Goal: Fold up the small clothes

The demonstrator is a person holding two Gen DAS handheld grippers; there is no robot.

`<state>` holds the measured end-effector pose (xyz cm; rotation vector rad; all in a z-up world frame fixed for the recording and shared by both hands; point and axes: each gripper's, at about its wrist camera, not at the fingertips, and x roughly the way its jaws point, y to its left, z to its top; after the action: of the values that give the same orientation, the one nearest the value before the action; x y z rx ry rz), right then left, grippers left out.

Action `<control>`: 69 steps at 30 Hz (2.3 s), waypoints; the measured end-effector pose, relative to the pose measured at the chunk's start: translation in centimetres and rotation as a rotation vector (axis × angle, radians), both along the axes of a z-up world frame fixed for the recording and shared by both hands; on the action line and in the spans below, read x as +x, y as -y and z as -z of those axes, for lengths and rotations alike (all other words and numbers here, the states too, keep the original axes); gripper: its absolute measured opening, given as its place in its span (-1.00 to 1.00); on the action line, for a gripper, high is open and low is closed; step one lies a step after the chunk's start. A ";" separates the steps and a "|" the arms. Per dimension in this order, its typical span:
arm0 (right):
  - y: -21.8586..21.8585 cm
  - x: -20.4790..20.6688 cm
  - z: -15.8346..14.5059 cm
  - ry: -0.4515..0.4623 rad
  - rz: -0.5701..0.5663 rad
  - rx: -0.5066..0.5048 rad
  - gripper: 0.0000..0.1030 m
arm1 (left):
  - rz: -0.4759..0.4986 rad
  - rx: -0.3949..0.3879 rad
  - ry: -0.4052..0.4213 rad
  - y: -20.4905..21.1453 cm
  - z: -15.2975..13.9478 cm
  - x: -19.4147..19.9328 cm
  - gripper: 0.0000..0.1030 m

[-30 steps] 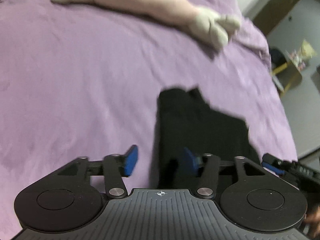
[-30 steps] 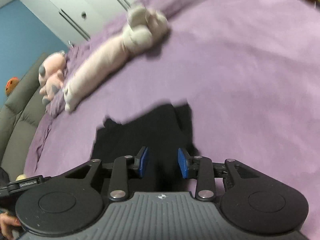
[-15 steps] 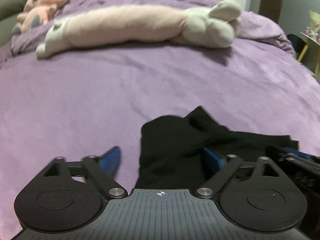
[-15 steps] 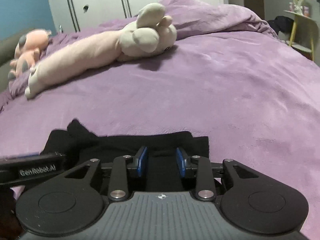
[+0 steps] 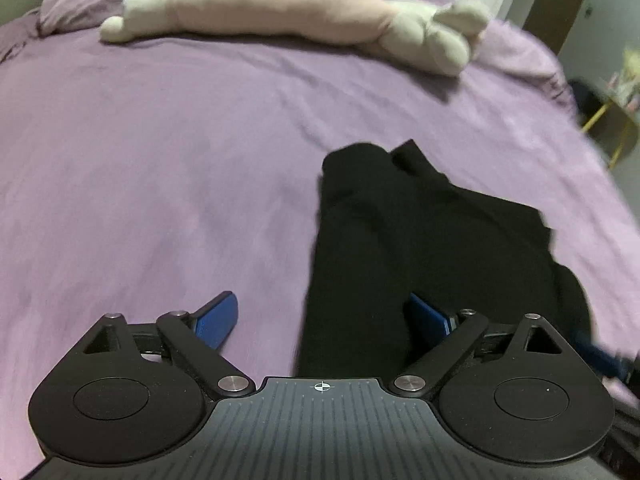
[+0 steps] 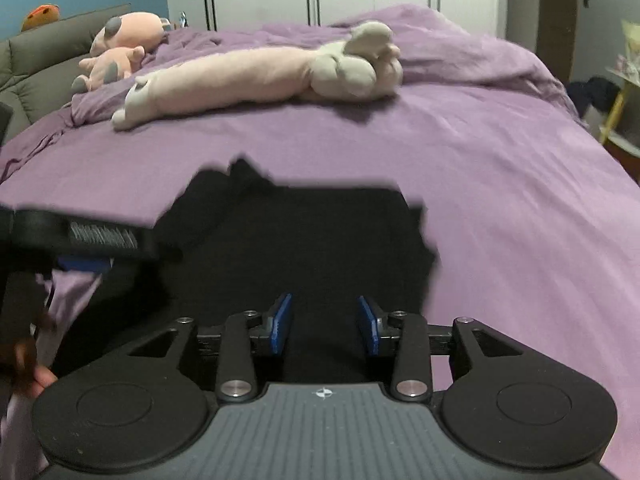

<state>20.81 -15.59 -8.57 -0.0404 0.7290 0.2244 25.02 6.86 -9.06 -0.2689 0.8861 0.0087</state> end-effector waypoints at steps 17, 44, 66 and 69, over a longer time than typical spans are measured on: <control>7.0 -4.3 1.1 -0.285 0.194 0.478 -0.65 | -0.015 -0.083 -0.089 -0.9 -1.0 -10.1 0.83; 0.5 -7.3 -4.1 -0.326 0.157 0.030 0.80 | -0.025 0.226 -0.140 1.1 -5.9 -12.6 0.88; -0.9 -6.2 -5.5 -0.349 0.209 -0.054 0.89 | 0.049 0.286 -0.172 2.6 -6.6 -11.9 0.88; -0.8 -6.2 -5.6 -0.346 0.211 -0.049 0.89 | 0.054 0.290 -0.181 2.7 -6.5 -11.7 0.88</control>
<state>14.63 -14.77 -2.98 0.0299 1.0757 0.0100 13.28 4.15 -2.53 0.0275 1.0581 0.1123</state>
